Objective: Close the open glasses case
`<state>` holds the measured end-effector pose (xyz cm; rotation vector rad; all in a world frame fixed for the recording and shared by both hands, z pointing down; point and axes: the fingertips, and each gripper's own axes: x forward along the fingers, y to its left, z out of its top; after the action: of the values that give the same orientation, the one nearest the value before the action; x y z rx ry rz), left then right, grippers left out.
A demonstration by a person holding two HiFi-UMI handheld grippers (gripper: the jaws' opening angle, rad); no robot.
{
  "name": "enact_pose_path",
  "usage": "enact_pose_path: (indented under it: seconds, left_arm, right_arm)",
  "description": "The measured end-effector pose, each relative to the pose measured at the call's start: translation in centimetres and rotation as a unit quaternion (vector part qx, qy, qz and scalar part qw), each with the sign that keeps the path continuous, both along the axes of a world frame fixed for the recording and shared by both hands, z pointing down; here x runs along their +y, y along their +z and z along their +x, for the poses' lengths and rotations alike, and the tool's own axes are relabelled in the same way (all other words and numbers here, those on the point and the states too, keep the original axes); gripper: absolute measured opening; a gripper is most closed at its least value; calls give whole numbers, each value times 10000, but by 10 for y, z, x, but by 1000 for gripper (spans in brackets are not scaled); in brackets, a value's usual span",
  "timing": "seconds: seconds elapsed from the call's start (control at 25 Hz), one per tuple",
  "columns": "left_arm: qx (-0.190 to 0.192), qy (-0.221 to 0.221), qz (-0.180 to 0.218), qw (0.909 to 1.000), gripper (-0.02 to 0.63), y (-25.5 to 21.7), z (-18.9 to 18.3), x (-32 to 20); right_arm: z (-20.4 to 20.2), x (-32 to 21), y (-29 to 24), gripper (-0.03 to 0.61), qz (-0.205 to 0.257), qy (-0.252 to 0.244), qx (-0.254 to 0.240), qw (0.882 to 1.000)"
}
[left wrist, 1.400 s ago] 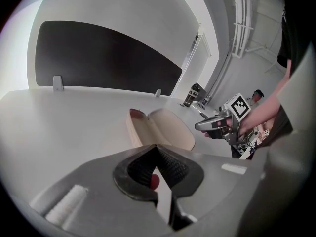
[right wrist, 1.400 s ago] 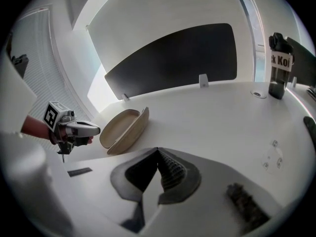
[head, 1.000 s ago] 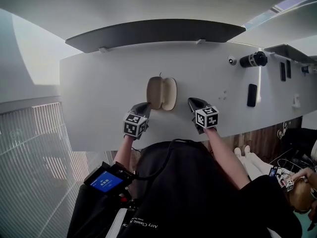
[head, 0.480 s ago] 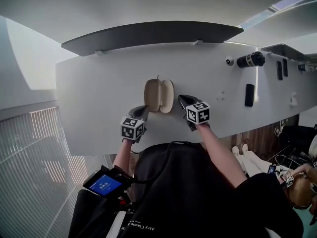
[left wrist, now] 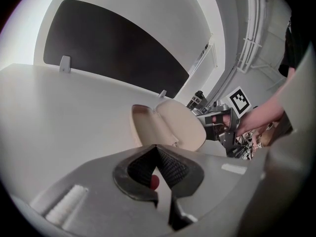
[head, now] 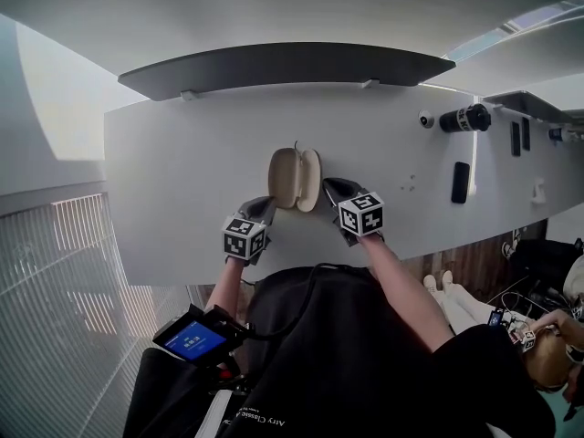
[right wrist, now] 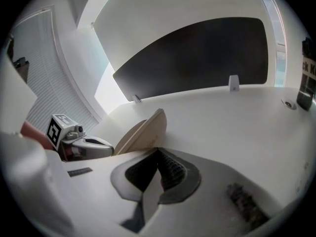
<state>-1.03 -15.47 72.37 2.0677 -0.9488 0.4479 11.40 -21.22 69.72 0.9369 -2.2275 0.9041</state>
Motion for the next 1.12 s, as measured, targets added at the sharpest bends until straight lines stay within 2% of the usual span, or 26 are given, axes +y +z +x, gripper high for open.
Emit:
enact_pose_path:
  seconds: [0.4,0.68,0.92,1.12]
  left_arm:
    - [7,15,22,10000,6,0,-1,0]
    - [49,0,34,10000,6,-1,-1,-1]
    - [89,-26,40,9999,6,-2,-4,-2]
    - [-2,-267,85,9996,6,-10,-21,-4]
  right_arm:
    - [-29,-5,-27,5,483,-448,-3,9978]
    - [-61,-3,-44,5,855,-1108,73,9901]
    - [-80,-2,-37,5,766,-1406,99,9870]
    - [-90,0,-32,5,679,-1531,-24,9859]
